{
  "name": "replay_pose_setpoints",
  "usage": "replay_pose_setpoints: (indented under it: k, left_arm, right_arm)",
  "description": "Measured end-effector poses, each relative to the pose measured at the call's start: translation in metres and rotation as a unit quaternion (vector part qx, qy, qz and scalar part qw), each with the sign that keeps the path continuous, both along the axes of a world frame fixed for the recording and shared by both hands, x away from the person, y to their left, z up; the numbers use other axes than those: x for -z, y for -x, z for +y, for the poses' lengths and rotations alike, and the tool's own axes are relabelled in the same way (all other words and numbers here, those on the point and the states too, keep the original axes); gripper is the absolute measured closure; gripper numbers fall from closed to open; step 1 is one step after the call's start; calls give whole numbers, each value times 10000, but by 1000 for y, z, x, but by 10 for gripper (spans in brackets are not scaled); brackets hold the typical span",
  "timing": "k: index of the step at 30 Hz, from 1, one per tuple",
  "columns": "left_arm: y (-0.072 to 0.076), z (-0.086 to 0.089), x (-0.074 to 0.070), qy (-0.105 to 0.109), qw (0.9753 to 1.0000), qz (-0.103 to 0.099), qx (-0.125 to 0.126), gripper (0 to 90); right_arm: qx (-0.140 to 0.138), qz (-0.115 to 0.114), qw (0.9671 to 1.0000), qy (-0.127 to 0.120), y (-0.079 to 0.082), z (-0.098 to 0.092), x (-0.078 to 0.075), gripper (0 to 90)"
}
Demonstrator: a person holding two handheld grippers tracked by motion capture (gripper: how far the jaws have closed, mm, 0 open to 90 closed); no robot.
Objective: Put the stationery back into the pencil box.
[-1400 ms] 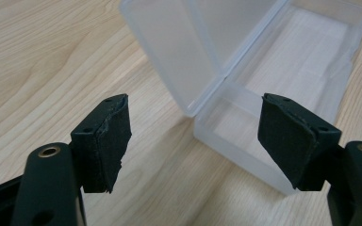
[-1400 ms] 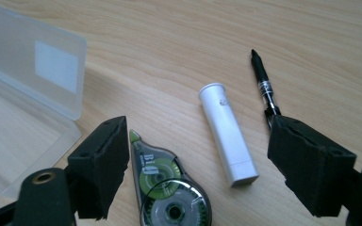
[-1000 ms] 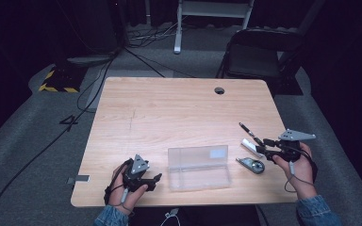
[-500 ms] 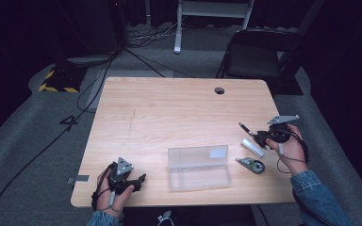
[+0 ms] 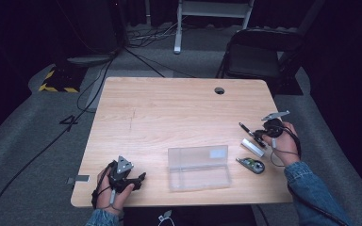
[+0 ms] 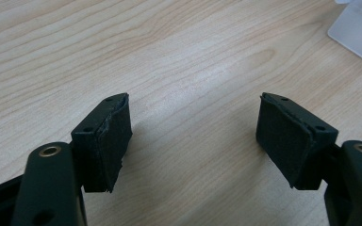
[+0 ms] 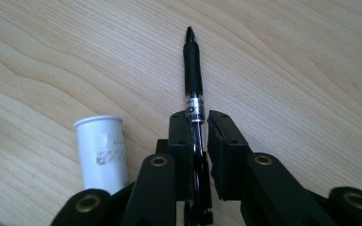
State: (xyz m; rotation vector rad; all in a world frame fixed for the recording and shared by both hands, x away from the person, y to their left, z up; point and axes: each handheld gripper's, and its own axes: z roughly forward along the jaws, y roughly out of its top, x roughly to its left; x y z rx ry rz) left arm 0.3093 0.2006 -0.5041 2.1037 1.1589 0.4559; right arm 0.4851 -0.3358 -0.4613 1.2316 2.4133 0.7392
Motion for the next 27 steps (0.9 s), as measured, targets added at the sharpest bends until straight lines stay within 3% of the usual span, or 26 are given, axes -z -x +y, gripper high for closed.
replay_pose_setpoints:
  k: [16,27]
  left_arm:
    - [-1,0,0,-8,10000,12,-9,275]
    - [0,-1,0,-1,10000,14,-17,275]
  right_arm:
    - [-124,8,9998,159,-8,11,6,833]
    - [-38,33,9997,259,-12,6,13,766]
